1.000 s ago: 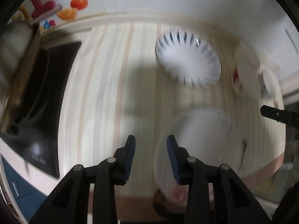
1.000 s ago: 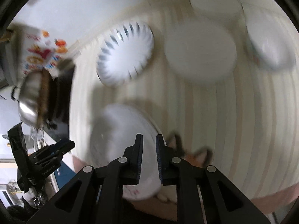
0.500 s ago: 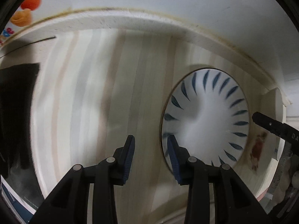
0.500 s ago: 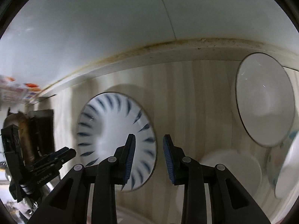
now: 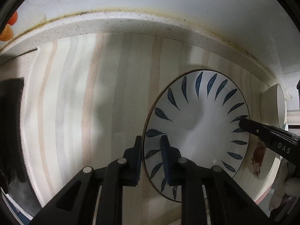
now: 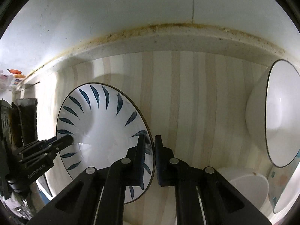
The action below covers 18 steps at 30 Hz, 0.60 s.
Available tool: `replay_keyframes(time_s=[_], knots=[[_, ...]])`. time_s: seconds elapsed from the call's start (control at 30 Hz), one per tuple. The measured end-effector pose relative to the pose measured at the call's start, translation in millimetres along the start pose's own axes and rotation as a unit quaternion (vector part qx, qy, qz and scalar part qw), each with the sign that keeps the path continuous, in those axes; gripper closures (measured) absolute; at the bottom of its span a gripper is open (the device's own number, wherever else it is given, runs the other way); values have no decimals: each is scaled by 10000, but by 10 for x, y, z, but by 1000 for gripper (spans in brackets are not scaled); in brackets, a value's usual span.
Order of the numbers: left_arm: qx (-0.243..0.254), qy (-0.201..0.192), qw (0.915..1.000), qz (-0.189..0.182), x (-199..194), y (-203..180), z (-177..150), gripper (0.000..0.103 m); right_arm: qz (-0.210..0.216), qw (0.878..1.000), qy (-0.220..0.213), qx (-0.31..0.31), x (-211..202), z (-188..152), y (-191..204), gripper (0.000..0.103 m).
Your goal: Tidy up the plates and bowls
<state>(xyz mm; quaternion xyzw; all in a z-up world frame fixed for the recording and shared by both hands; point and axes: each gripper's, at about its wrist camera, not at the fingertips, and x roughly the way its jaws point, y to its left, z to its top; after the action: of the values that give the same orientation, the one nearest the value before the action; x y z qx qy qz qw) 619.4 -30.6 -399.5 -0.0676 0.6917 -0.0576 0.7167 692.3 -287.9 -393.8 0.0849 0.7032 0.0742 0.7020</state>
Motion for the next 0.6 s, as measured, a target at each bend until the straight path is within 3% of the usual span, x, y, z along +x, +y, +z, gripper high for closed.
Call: replay_keyframes(time_s=[0.3,0.6], knots=[[177,-216,9995,120,-298,-274,-67,86,174,9998,-24,-135,-273,-140,109,92],[461,-400,9979,238,-656,-454,-507,86,324,9988,-129,-329,-661,-628,260,92]])
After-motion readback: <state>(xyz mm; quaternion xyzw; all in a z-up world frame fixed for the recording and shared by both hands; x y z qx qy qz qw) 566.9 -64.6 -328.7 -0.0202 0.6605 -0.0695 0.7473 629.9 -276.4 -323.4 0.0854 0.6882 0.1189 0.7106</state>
